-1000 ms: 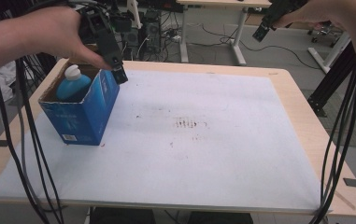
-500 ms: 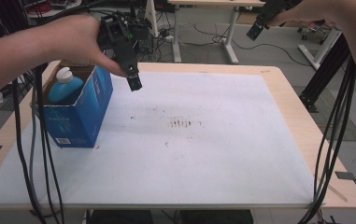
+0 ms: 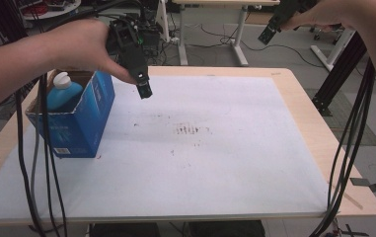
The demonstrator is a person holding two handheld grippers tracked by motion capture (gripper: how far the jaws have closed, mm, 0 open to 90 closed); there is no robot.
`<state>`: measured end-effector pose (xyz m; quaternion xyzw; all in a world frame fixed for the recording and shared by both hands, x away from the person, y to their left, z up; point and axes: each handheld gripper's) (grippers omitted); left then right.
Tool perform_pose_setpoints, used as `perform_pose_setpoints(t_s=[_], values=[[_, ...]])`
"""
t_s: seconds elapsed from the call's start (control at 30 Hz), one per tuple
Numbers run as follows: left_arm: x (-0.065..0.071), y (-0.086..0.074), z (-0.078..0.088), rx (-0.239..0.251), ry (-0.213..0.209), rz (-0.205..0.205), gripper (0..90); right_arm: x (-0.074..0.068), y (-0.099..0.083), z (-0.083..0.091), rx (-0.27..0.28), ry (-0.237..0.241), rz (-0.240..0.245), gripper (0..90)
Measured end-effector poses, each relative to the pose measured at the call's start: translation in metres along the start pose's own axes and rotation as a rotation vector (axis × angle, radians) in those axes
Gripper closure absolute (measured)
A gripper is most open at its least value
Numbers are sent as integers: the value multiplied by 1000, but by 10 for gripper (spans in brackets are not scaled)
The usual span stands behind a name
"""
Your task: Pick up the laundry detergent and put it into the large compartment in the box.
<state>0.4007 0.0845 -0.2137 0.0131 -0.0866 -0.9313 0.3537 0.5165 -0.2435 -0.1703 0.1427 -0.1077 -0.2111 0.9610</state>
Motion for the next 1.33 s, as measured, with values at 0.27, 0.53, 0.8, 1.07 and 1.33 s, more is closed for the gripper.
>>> perform_pose_setpoints(t_s=[0.27,0.53,0.8,1.07,1.33], values=[[-2,-1,1,1,2,3,220,0,0,0,2,0,-3,136],[-3,-1,1,1,0,-2,220,0,-1,0,-5,-2,-5,137],[-3,-2,2,0,4,1,220,0,-1,0,-1,0,0,137],[-2,-2,2,-5,4,0,221,-1,0,0,2,-2,2,137],[-2,-2,2,-5,3,0,220,-2,-1,2,4,-2,0,136]])
Point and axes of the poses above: each handheld gripper's, and its own axes: z roughly backward along the jaws, y roughly out of its top, x roughly to its right, and after that the axes turned 14 degrees about z, right-handed
